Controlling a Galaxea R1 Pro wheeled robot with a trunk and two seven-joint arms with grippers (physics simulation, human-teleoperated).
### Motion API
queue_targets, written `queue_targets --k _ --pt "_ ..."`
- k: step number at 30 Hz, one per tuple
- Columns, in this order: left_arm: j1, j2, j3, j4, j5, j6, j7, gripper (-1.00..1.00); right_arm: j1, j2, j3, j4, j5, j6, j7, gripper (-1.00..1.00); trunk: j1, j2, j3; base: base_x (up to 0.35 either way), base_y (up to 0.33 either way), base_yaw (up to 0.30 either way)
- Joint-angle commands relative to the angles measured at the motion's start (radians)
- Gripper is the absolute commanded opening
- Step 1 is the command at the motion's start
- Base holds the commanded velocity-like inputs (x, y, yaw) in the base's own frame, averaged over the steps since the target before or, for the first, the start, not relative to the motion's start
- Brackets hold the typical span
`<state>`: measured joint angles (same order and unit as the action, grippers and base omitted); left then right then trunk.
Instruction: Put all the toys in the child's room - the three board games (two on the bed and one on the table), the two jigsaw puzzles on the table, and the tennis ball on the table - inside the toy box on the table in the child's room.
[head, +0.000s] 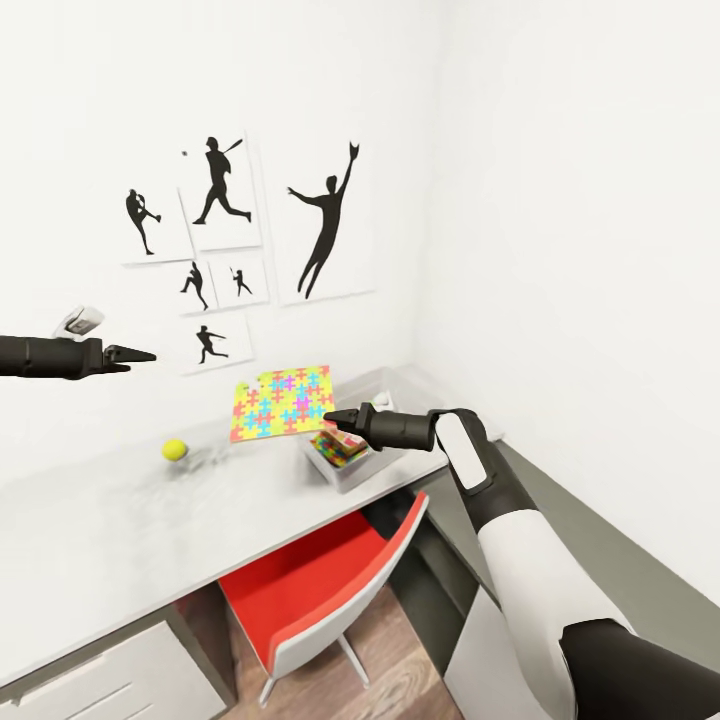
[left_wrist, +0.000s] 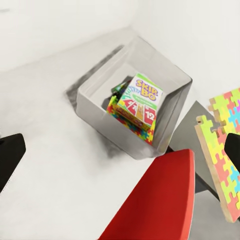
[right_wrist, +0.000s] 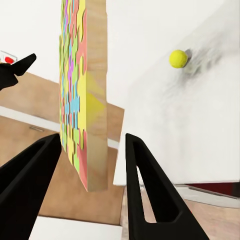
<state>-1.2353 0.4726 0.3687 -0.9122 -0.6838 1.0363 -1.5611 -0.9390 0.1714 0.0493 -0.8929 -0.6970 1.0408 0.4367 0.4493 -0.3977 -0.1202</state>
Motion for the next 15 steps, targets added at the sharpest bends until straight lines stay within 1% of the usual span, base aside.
queue_targets --k 1,4,7,15 --pt "-0.001 0.000 0.001 0.000 -0.011 0.010 -0.010 1.00 -0.001 0.000 -0.001 0.000 0.010 0.002 0.010 -1.00 0.001 -0.002 -0.002 0.030 0.144 0.002" --pt "-0.001 -0.001 0.001 0.000 -0.011 0.010 -0.010 1.00 -0.001 0.000 -0.002 0.000 0.010 0.002 0.010 -1.00 0.001 -0.002 -0.002 0.050 0.163 0.001" --pt "-0.001 -0.001 0.001 0.000 -0.010 0.010 -0.010 1.00 -0.001 0.000 -0.002 0.000 0.010 0.003 0.010 -1.00 0.001 -0.002 -0.002 0.043 0.072 -0.023" --pt "-0.001 0.000 0.002 0.000 -0.010 0.010 -0.010 1.00 -0.001 0.000 -0.002 0.000 0.010 0.005 0.010 -1.00 0.001 -0.002 0.002 0.010 0.019 -0.155"
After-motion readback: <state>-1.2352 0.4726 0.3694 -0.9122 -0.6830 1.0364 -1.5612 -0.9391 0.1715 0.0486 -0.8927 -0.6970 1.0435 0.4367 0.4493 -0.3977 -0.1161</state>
